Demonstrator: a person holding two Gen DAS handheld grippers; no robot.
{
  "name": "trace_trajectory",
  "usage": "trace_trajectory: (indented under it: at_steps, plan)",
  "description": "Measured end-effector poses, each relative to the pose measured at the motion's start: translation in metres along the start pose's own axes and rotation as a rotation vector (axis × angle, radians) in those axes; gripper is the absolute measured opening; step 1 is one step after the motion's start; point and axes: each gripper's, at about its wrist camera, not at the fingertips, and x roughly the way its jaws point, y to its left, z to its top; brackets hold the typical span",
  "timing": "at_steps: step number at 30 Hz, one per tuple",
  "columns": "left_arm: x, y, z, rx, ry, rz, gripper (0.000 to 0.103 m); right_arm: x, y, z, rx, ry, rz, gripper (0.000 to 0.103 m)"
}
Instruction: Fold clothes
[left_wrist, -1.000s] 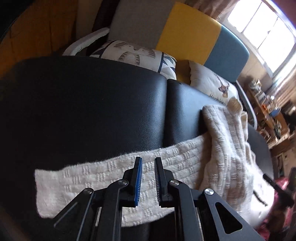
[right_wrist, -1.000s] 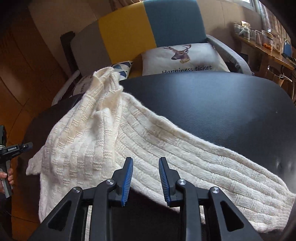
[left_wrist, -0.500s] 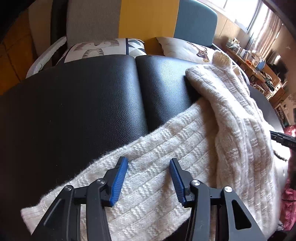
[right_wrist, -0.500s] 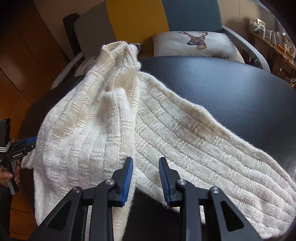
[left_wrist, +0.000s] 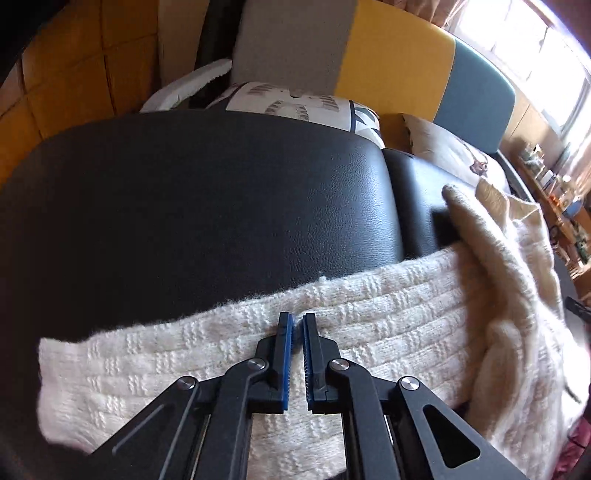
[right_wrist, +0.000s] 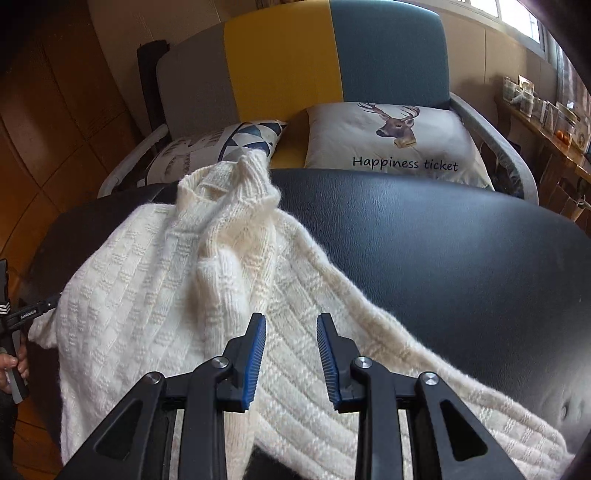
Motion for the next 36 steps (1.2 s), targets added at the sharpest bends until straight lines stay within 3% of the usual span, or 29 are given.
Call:
trace_trajectory:
  at_steps: [3, 5, 7, 9, 12, 15, 22, 24, 26, 28, 31, 34, 36]
  plan:
    - [-0.01, -0.008, 0.003, 0.012, -0.025, -0.041, 0.012, 0.015, 0.005, 0.01, -0.028, 0.02, -0.016, 0.029]
    - [-0.012, -0.021, 0.004, 0.059, -0.044, -0.059, 0.027, 0.026, 0.007, 0.012, -0.032, 0.049, -0.025, 0.029]
    - [-0.004, -0.039, 0.006, 0.134, -0.04, -0.026, 0.04, 0.038, 0.004, 0.01, -0.024, 0.087, -0.028, 0.029]
    - [0.009, -0.056, 0.009, 0.21, -0.024, 0.02, 0.041, 0.056, -0.003, 0.004, -0.014, 0.161, -0.042, 0.028]
    - [0.026, -0.062, 0.007, 0.247, -0.012, 0.057, 0.045, 0.054, -0.017, -0.001, 0.031, 0.118, -0.005, 0.027]
    - [0.03, -0.059, 0.012, 0.223, -0.008, 0.046, 0.048, 0.055, -0.028, -0.003, 0.072, 0.113, 0.029, 0.024]
    - [0.038, -0.05, 0.024, 0.208, -0.005, 0.077, 0.052, 0.054, -0.032, -0.001, 0.039, 0.108, -0.072, 0.024]
    - [0.039, -0.047, 0.028, 0.198, -0.001, 0.124, 0.054, 0.055, -0.033, -0.001, 0.023, 0.11, -0.114, 0.024]
    - [0.04, -0.039, 0.031, 0.164, 0.009, 0.175, 0.063, 0.055, -0.036, -0.001, 0.014, 0.112, -0.154, 0.024]
    - [0.036, -0.031, 0.04, 0.094, 0.029, 0.151, 0.058, 0.053, -0.038, -0.001, 0.014, 0.108, -0.16, 0.026]
    - [0.02, -0.038, 0.051, 0.06, -0.018, 0.051, 0.057, 0.048, -0.04, 0.0, 0.018, 0.093, -0.124, 0.026]
    - [0.012, -0.067, 0.061, 0.119, -0.067, -0.007, 0.057, 0.04, -0.04, 0.003, 0.007, 0.039, -0.134, 0.026]
    - [0.014, -0.091, 0.07, 0.156, -0.082, -0.047, 0.057, 0.037, -0.045, 0.009, 0.044, 0.026, -0.088, 0.026]
